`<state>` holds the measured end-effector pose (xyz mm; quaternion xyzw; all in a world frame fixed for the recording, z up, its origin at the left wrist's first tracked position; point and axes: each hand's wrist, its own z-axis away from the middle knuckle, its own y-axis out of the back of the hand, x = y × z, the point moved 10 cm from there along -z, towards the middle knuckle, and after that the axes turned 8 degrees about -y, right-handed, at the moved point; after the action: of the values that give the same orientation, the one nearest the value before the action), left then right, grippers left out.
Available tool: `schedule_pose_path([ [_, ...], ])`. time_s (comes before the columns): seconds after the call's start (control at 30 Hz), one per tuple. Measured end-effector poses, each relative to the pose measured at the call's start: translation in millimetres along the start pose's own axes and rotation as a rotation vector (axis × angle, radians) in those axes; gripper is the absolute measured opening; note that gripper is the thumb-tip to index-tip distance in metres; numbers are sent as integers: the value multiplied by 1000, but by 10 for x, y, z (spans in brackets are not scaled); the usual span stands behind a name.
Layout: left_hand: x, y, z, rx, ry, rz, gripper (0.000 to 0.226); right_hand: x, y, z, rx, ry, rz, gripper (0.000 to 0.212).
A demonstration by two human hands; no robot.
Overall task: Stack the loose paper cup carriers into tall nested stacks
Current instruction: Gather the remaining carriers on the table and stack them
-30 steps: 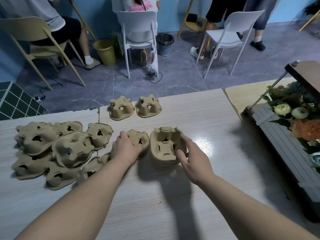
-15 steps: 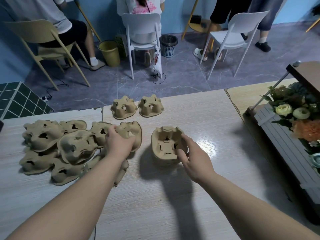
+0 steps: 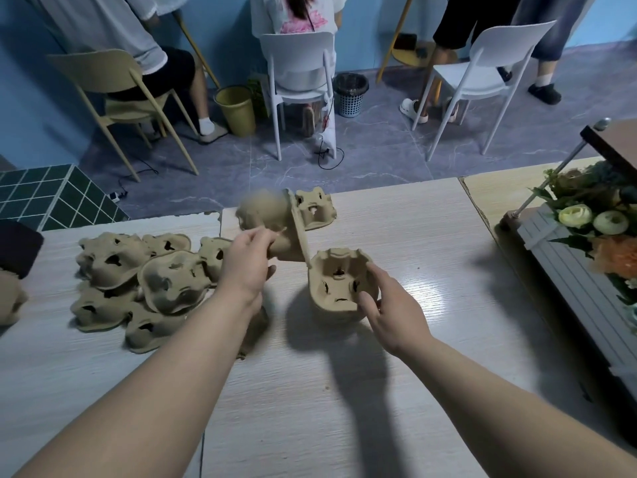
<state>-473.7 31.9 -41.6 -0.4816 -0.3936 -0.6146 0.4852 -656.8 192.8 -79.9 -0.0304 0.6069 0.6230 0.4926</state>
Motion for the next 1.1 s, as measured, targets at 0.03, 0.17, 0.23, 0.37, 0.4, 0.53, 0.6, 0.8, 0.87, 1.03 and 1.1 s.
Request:
schedule_pose_path([
  [0.03,-51,-89,40,-46,35,17,12,0,3,3,1,-1,1,55],
  [0.17,-324,-406,251,-222,187,-4,20,23,-6,8,1,-7,3,55],
  [0.23,-385,-462,323,-243,200,-44,23,30,-11,10,0,-5,10,55],
  [0.37,-396,-419,325,-218,175,-134,30,21,-8,13,1,1,11,54],
  [0.4,-379,-384,308,-200,157,-157,31,19,-8,13,-1,0,10,54],
  [0.53,-239,-242,253,-85,62,-210,21,12,-4,25,-8,3,-5,53],
  [0.6,-166,-214,249,-54,30,-204,20,7,-1,26,-8,4,-17,52],
  [0.8,-41,-324,269,-159,-93,-363,43,-13,4,19,-10,21,-44,49],
  [0.87,-34,-333,251,-159,-104,-391,28,-16,13,26,-11,27,-61,45],
  [1.03,-132,-342,226,-149,8,-231,24,3,44,40,-10,20,-129,43],
  [1.1,-215,-364,235,-157,54,-180,24,45,63,26,0,-14,-148,50],
])
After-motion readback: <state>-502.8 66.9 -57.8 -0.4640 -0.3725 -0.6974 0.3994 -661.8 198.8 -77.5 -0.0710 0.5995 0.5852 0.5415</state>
